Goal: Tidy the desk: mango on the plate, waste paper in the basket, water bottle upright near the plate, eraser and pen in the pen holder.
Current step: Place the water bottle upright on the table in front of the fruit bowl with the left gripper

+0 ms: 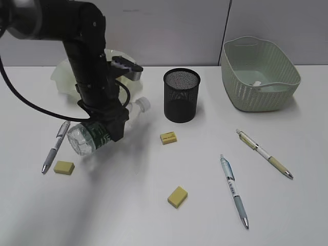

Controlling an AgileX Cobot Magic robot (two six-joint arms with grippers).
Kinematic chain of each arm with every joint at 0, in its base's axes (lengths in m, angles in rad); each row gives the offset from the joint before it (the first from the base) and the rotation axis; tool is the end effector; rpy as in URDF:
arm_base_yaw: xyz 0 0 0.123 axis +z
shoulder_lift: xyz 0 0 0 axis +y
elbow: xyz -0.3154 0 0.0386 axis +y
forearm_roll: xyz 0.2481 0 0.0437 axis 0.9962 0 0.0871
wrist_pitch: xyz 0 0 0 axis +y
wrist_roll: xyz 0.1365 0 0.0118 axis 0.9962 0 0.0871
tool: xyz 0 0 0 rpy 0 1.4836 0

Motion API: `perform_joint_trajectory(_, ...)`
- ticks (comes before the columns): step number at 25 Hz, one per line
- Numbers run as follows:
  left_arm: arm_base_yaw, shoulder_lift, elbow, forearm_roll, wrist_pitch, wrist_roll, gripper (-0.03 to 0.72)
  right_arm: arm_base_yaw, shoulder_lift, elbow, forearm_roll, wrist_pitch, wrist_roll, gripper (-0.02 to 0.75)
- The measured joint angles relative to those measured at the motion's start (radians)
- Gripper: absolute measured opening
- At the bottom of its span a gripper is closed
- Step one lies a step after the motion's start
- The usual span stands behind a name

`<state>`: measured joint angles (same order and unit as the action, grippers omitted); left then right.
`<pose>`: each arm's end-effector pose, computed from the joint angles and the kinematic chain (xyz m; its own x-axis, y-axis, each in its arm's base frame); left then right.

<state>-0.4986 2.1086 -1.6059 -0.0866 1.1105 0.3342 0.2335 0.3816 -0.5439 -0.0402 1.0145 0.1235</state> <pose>0.3808 -0.2194 0.1564 -0.6994 0.7116 -0.0668 0.7147 0.6968 -0.0606 0.0577 0.0089 0.2646 -0.6911 -0.0595 -0.7203 -0.1375 0.9892 0.0502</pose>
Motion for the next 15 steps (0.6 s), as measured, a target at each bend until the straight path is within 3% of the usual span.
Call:
perform_joint_trajectory(10, 0.011, -0.228, 0.002, -0.027, 0.033, -0.032, 0.496, 0.000, 0.000, 0.000, 0.000, 0.000, 0.000, 0.567)
perform_joint_trajectory(15, 0.064, -0.414, 0.141, -0.072, -0.081, -0.036, 0.496, 0.000, 0.000, 0.000, 0.000, 0.000, 0.000, 0.568)
